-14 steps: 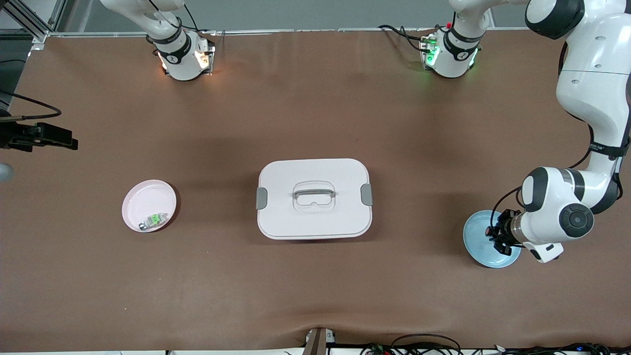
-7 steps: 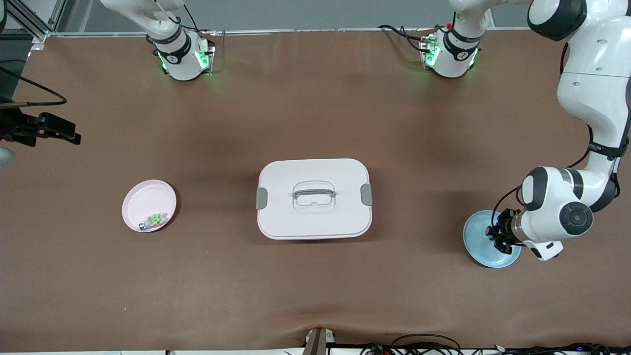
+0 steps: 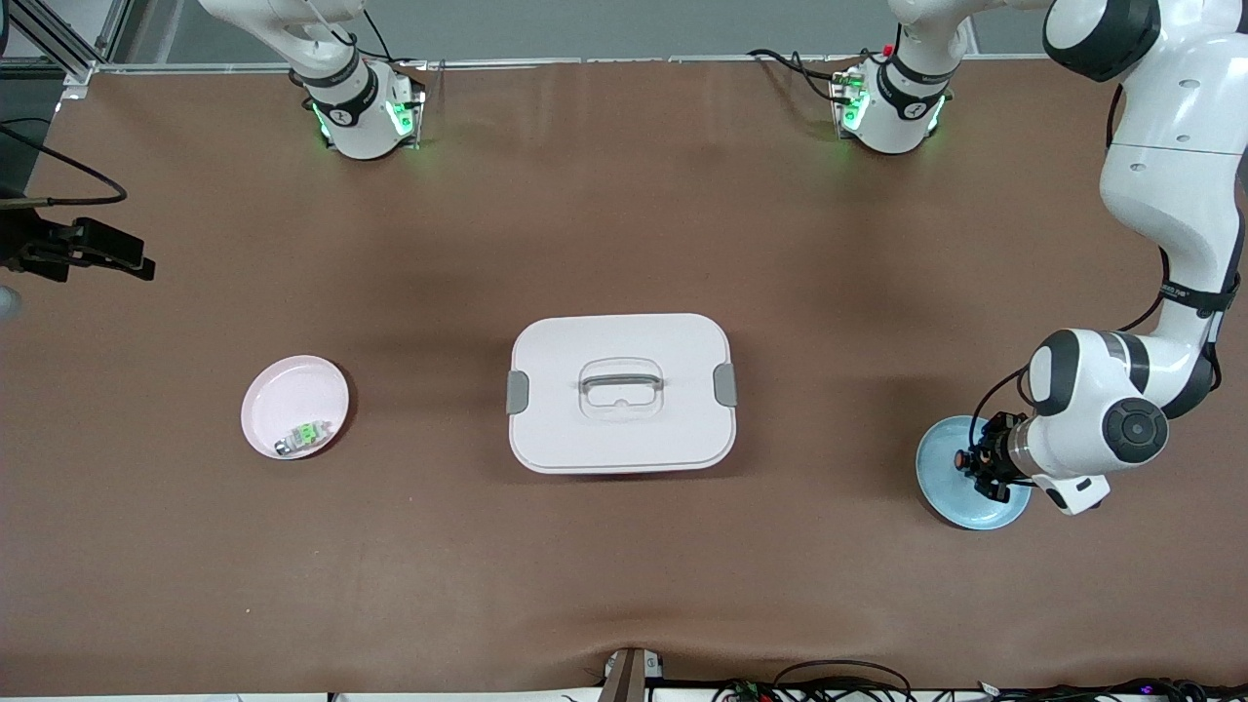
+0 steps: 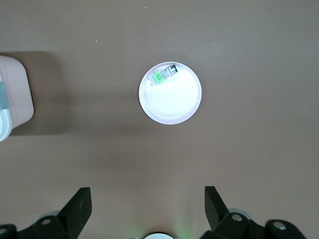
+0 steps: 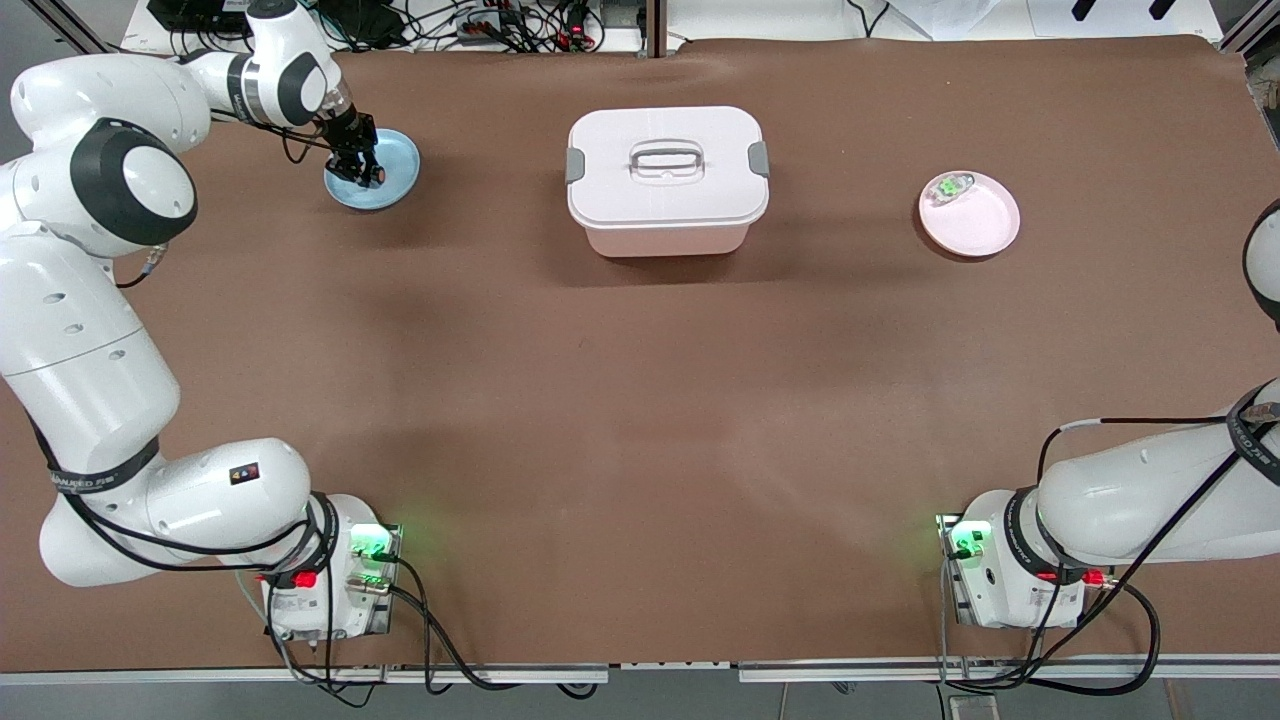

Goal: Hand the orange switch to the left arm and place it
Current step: 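Lower the switch onto the blue plate and open the left gripper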

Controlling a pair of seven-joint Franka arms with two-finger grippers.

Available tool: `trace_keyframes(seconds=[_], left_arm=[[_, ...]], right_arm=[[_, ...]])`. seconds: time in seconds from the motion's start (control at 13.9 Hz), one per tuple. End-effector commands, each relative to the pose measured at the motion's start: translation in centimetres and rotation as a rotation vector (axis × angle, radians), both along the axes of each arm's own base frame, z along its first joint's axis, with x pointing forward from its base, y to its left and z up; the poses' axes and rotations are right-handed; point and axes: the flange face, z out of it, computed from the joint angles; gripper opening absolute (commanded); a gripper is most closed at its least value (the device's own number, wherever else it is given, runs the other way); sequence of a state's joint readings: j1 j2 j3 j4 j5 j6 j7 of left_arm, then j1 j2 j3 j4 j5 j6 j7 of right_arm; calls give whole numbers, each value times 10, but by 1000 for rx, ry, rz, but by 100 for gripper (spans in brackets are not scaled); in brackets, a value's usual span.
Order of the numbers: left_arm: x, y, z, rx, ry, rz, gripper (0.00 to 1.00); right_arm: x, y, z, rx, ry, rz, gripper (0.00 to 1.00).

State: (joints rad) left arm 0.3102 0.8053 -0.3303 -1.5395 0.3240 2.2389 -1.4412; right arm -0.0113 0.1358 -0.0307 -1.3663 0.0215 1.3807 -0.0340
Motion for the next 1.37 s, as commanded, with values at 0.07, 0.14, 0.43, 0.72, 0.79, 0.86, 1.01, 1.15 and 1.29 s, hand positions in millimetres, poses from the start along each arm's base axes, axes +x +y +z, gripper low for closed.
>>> trace_keyframes(seconds=[0.07,0.14,0.43,0.72,0.79,0.86,1.01,1.15,1.29], left_arm=[[4,-4,10,9,-25,-3,100],[4,-5,12,9,-29,-4,100],[7,0,25,16,-46,-13,100],[15,3,40,30,-69,-55,100],[16,3,44,31,-75,-61,100],[19,4,49,34,-88,-62,100],[21,1,54,36,-93,-99,100],[22,1,66,41,-107,-136,100],[21,5,81,52,-121,-173,100]], right_arm=[[-15,-2,5,8,-37,-16,100],[-16,-6,8,7,-46,-24,100],[-24,-9,29,18,-110,-33,100],[-24,-11,34,17,-133,-36,100],[-24,-11,34,17,-134,-36,100],[-24,-11,34,17,-134,-36,100],[-24,-12,34,17,-134,-38,100],[-22,-11,33,17,-139,-37,100],[-22,-11,33,17,-137,-37,100]])
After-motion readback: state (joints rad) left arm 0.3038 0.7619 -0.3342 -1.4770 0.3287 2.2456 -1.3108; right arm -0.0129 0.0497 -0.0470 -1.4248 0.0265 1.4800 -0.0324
